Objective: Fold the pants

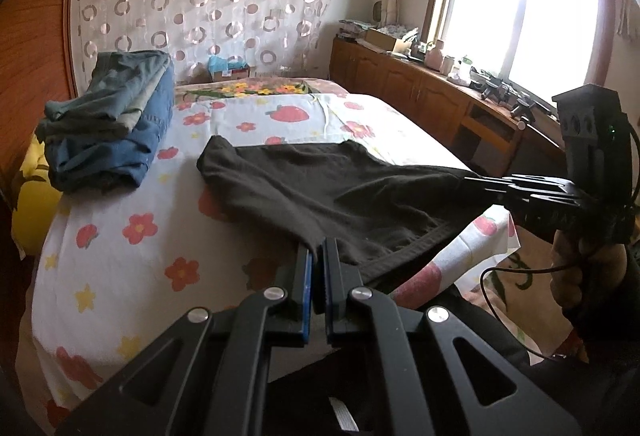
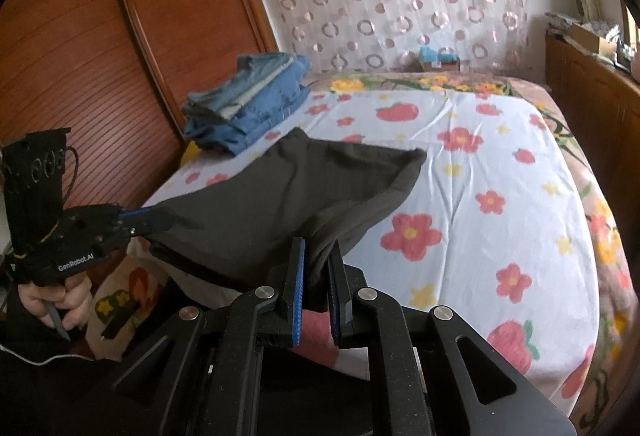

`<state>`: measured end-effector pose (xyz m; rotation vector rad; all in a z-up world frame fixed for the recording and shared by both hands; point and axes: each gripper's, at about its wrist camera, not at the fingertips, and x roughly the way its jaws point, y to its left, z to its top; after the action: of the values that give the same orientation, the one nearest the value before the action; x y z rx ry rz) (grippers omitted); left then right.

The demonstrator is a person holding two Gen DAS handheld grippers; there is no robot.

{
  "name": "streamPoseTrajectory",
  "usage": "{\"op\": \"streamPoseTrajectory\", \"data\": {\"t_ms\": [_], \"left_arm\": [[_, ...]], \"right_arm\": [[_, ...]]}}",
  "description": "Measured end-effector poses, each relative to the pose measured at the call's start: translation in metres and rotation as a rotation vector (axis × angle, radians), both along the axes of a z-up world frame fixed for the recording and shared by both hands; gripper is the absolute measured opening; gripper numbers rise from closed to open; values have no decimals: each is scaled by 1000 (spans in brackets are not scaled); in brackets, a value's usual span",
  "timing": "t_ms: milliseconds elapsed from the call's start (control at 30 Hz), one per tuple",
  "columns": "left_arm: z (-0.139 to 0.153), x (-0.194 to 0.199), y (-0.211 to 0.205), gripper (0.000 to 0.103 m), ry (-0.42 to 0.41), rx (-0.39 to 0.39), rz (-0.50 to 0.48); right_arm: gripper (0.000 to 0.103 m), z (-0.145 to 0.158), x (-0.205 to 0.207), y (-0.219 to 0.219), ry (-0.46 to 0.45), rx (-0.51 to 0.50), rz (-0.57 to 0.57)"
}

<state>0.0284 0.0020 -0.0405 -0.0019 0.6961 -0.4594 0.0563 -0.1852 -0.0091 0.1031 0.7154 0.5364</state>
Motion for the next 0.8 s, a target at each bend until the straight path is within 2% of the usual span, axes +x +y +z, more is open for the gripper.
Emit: {"op": "streamPoseTrajectory", "data": {"t_ms": [333,800], "left_arm": [[8,19,-3,2,-27,-2,13],[26,60,-10,2,-86,2,36]], "right_arm": [[7,11,18,2,-43,-12,-13],[7,15,68,-6,-60,5,-93]]}}
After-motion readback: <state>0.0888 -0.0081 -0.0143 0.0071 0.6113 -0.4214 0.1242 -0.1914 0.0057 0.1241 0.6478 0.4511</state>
